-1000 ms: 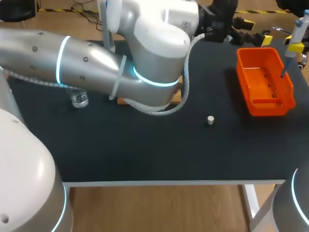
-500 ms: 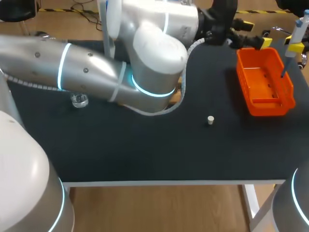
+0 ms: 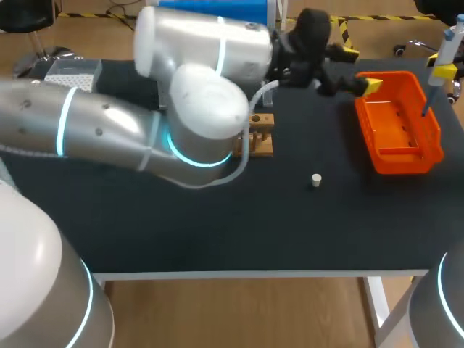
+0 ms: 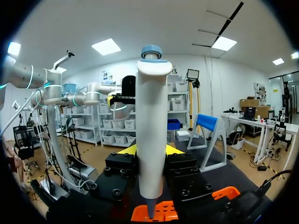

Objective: Invert the test tube, pick up the pipette, mount the tip to pipette, aspirate from beaker and dispense into the tube, eject the tip, return the pipette, and cap with the stopper.

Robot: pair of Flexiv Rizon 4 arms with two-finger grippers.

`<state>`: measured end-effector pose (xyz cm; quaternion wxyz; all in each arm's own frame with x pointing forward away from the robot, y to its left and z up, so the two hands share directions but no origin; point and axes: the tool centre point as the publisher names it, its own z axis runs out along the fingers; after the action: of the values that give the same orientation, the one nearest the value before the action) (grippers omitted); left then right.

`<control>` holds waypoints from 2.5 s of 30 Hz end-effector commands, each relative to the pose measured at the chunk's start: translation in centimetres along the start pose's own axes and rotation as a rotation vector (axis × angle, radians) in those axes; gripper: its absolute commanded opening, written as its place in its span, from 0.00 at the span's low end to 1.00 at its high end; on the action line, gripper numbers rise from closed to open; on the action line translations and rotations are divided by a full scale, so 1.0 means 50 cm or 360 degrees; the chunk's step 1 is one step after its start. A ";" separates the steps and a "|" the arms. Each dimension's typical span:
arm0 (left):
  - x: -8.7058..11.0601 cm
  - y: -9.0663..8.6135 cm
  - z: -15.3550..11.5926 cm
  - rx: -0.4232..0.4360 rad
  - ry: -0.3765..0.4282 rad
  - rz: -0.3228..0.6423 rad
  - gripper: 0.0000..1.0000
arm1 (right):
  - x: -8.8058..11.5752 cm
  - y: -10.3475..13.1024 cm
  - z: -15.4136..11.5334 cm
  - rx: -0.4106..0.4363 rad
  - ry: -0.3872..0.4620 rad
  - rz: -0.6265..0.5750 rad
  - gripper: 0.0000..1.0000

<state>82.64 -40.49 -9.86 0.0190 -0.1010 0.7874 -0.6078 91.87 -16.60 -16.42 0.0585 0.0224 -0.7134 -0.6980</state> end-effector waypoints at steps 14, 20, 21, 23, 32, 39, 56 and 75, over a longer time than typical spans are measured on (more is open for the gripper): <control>-0.029 0.111 -0.145 0.0367 0.0058 0.0081 1.00 | 0.000 0.002 -0.001 0.0005 0.0002 0.0000 0.00; -0.038 0.136 -0.176 0.0409 0.0010 0.0053 1.00 | 0.000 0.002 -0.001 0.0005 0.0002 0.0000 0.00; -0.038 0.138 -0.179 0.0422 0.0007 0.0058 1.00 | 0.000 0.002 -0.001 0.0005 0.0002 0.0000 0.00; -0.041 0.145 -0.186 0.0438 0.0006 0.0059 1.00 | 0.000 0.002 -0.001 0.0005 0.0002 0.0000 0.00; -0.052 0.163 -0.202 0.0458 -0.0001 0.0058 1.00 | 0.000 0.002 -0.001 0.0005 0.0002 0.0000 0.00; -0.052 0.152 -0.223 0.0415 0.0008 0.0057 1.00 | 0.000 0.002 -0.001 0.0005 0.0002 0.0000 0.00; -0.047 0.116 -0.226 0.0263 0.0002 0.0107 1.00 | 0.000 0.002 -0.001 0.0005 0.0002 0.0000 0.00; -0.042 0.107 -0.226 0.0213 -0.0024 0.0128 1.00 | 0.000 0.002 -0.001 0.0005 0.0002 0.0000 0.00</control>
<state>82.21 -28.02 -12.31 0.0570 -0.0728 0.7472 -0.6581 91.87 -16.61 -16.42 0.0584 0.0223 -0.7134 -0.6980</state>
